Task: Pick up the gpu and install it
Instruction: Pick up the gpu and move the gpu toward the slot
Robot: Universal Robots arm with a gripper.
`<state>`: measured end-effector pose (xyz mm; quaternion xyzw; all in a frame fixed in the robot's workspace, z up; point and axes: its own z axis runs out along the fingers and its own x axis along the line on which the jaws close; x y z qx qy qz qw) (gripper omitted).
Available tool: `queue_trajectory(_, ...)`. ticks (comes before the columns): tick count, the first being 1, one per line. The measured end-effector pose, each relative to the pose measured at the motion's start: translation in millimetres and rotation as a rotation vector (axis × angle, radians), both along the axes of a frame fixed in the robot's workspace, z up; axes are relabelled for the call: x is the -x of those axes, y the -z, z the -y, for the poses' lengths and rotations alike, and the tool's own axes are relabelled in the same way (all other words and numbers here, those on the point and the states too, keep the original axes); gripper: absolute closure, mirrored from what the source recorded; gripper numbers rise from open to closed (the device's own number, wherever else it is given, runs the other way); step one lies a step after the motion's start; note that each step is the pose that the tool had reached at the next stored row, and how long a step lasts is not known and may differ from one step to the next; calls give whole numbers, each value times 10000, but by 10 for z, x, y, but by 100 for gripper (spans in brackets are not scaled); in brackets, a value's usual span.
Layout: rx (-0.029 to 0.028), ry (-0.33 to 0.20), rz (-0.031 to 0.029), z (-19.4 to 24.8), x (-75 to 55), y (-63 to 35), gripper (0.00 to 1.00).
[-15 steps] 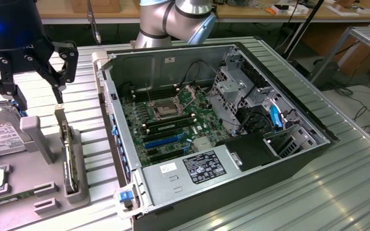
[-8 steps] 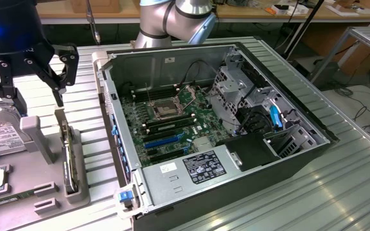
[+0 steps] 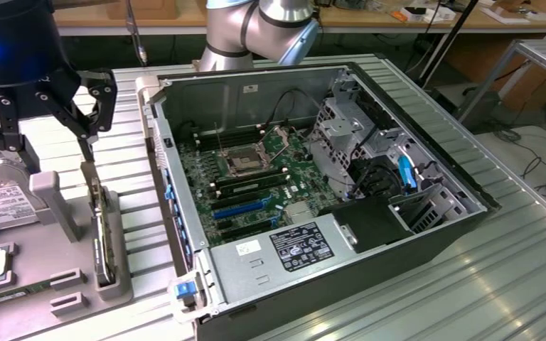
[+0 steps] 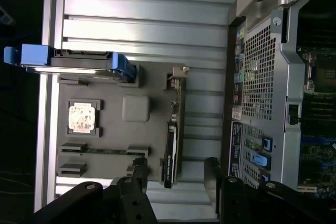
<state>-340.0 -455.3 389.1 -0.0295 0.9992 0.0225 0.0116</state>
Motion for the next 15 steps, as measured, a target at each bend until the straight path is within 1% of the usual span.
queue_trajectory(3, 1, 0, -1, 30, 0, 1, 44)
queue_trajectory(5, 0, 2, 0, 41, 1, 1, 44)
queue_trajectory(15, 0, 0, 1, 43, 0, 18, 44)
